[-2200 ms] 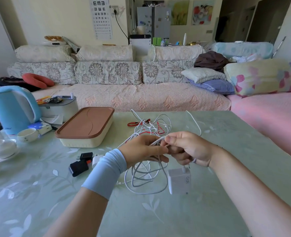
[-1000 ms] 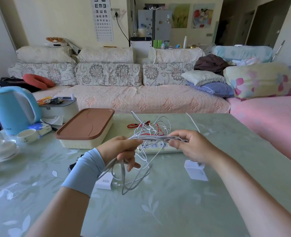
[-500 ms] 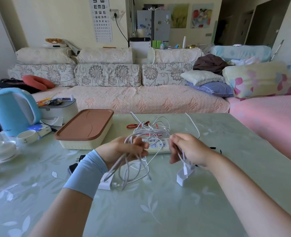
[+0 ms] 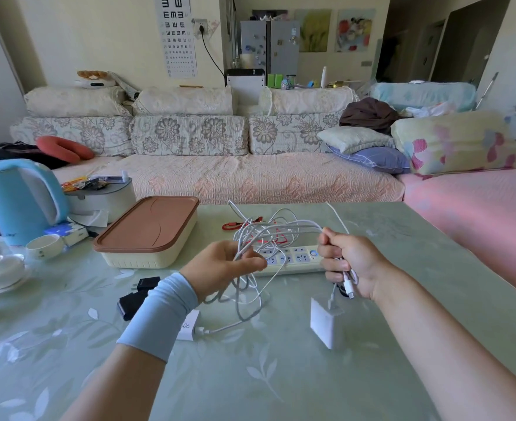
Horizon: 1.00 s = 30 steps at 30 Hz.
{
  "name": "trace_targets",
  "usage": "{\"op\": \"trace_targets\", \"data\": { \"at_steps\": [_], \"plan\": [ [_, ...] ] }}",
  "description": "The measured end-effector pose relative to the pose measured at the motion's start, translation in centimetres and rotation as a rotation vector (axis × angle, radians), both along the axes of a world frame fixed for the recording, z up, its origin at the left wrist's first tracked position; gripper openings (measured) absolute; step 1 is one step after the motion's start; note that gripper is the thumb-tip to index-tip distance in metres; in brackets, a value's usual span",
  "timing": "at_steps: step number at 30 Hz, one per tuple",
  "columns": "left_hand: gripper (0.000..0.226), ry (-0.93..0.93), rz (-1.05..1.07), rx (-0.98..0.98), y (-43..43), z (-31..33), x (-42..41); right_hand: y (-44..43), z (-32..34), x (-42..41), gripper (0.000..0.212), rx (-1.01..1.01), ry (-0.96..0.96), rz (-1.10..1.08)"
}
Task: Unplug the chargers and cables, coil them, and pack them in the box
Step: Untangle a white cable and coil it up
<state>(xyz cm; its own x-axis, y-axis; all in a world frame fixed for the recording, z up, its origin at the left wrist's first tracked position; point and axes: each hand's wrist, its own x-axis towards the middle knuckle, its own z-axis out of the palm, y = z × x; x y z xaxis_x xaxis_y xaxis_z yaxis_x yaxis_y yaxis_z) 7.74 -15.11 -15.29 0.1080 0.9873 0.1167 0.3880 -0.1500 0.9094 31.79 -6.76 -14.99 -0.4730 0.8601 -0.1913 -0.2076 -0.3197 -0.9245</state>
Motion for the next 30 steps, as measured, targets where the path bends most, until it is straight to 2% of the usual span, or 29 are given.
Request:
{"op": "trace_targets", "data": {
  "at_steps": [2,6,8,11,13,16,18,20,22,26,28,30],
  "plan": [
    [0.018,-0.038,0.085,0.051,0.0,0.5,1.0,0.0,0.0,-0.3,0.032,0.016,-0.031,-0.023],
    [0.017,-0.434,0.148,-0.028,-0.1,0.8,2.8,-0.1,-0.2,-0.5,0.03,0.059,-0.084,-0.03],
    [0.021,-0.616,0.111,-0.109,0.1,0.6,2.9,-0.2,-0.2,-0.5,0.028,0.106,-0.102,-0.037],
    [0.024,-1.091,-0.045,-0.312,0.7,0.6,2.7,-0.6,-0.2,-0.7,0.025,0.235,-0.125,0.012],
    [0.024,-1.366,-0.183,-0.383,1.3,0.2,3.0,-1.5,-0.2,-1.4,0.028,0.349,-0.186,0.066],
    [0.034,-1.684,-0.313,-0.419,2.2,-0.8,3.5,-2.7,-0.1,-2.7,0.042,0.56,-0.338,0.128],
    [0.035,-1.85,-0.426,-0.444,2.6,-1.3,3.5,-3.0,-0.4,-3.4,0.058,0.626,-0.398,0.203],
    [0.032,-1.908,-0.42,-0.408,2.7,-1.6,3.4,-3.6,-0.9,-4.0,0.062,0.668,-0.495,0.285],
    [0.035,-1.934,-0.344,-0.359,2.5,-1.5,3.5,-4.2,-1.3,-4.6,0.055,0.725,-0.594,0.307],
    [0.047,-2.031,-0.149,-0.272,1.9,-0.7,3.2,-5.2,-0.7,-5.3,0.01,0.679,-0.534,0.375],
    [0.049,-2.041,-0.047,-0.228,1.7,-0.4,3.3,-5.4,-1.0,-5.7,0.008,0.704,-0.585,0.383],
    [0.045,-1.959,0.073,-0.212,1.8,-0.1,3.3,-5.4,-1.2,-6.1,0.019,0.698,-0.666,0.386]
  ]
}}
